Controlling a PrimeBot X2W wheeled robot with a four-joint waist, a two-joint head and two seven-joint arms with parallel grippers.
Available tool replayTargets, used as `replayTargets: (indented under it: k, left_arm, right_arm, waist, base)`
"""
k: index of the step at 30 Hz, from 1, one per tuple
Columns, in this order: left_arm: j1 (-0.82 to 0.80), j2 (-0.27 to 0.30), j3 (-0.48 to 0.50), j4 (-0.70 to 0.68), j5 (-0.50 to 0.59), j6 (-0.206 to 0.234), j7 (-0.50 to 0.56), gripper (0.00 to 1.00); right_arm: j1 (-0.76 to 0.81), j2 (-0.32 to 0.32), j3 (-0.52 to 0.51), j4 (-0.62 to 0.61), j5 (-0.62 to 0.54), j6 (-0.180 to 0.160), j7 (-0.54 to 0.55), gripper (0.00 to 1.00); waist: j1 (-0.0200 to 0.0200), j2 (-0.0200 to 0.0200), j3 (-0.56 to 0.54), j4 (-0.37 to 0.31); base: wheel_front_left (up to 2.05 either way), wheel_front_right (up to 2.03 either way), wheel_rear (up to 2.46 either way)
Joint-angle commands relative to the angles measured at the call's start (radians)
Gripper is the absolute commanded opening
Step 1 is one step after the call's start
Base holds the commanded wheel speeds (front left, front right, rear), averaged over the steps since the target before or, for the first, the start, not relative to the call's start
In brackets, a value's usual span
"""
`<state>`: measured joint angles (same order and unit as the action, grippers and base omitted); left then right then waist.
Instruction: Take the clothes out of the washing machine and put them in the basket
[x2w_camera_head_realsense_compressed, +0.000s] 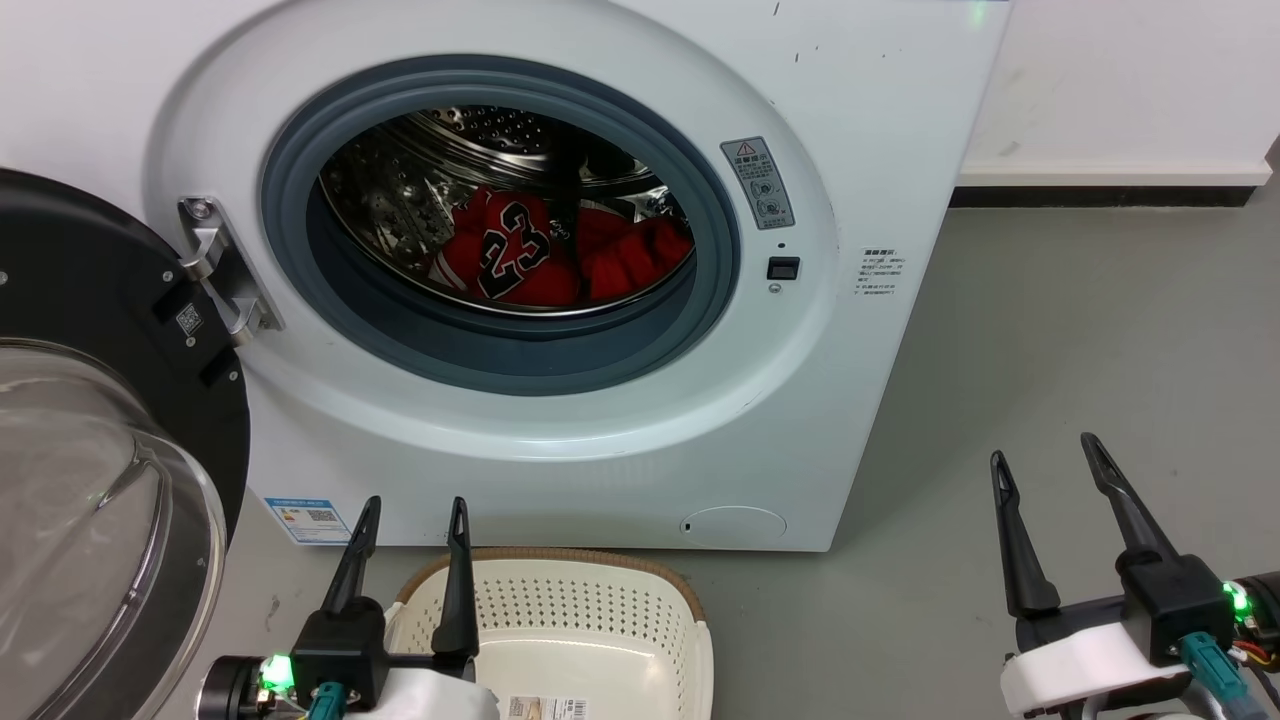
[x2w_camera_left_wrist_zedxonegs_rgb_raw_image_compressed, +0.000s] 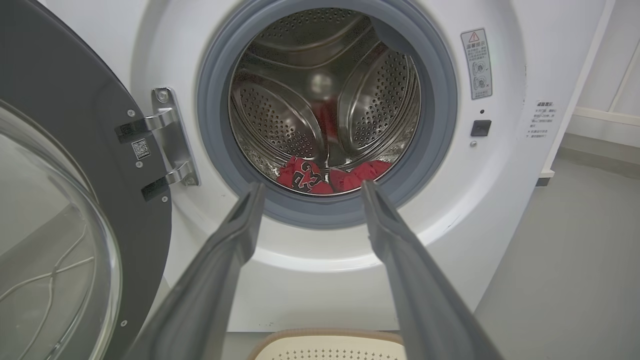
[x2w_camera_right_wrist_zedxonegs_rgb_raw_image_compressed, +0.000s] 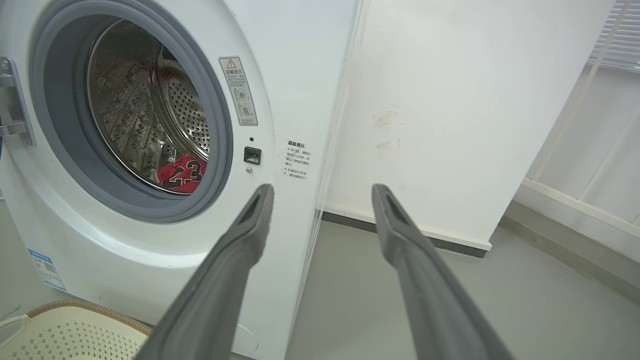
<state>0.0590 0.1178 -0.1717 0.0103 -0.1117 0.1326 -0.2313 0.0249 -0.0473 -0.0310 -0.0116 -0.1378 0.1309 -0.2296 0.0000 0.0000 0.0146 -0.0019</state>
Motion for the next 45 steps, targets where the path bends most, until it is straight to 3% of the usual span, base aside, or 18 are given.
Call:
replayTargets:
  k: [1, 8, 16, 37, 45]
  left_arm:
    - [-0.001, 0.005, -0.009, 0.0, 0.023, 0.012, -0.009, 1.0]
    - [0.01, -0.01, 0.006, -0.019, 0.035, 0.03, -0.022, 1.0]
    - [0.02, -0.016, 0.016, -0.018, 0.094, 0.0, -0.037, 1.0]
    - [0.031, -0.039, 0.043, 0.001, 0.099, -0.067, -0.034, 1.0]
    - [-0.054, -0.001, 0.044, 0.032, 0.1, -0.125, -0.034, 1.0]
  right_arm:
    - [0.008, -0.005, 0.001, 0.003, -0.01, 0.0, -0.011, 1.0]
    - [0.017, -0.005, -0.006, 0.038, 0.053, 0.0, -0.024, 1.0]
    - [0.014, -0.005, 0.003, 0.066, 0.047, 0.0, -0.038, 1.0]
    - [-0.002, -0.003, -0.002, 0.086, 0.115, 0.0, -0.036, 1.0]
    - [-0.057, -0.003, -0.01, 0.076, 0.125, 0.0, -0.036, 1.0]
  waist:
    - [0.0, 0.0, 0.0, -0.001]
    - [0.0, 0.0, -0.001, -0.005]
    - [0.0, 0.0, -0.002, -0.007]
    - [0.0, 0.0, 0.0, -0.012]
    - [0.0, 0.0, 0.113, -0.076]
  base:
    - [0.0, 0.0, 0.0]
    - [0.0, 0.0, 0.0]
    - [0.0, 0.0, 0.0]
    - [0.0, 0.0, 0.0]
    - [0.0, 0.0, 0.0]
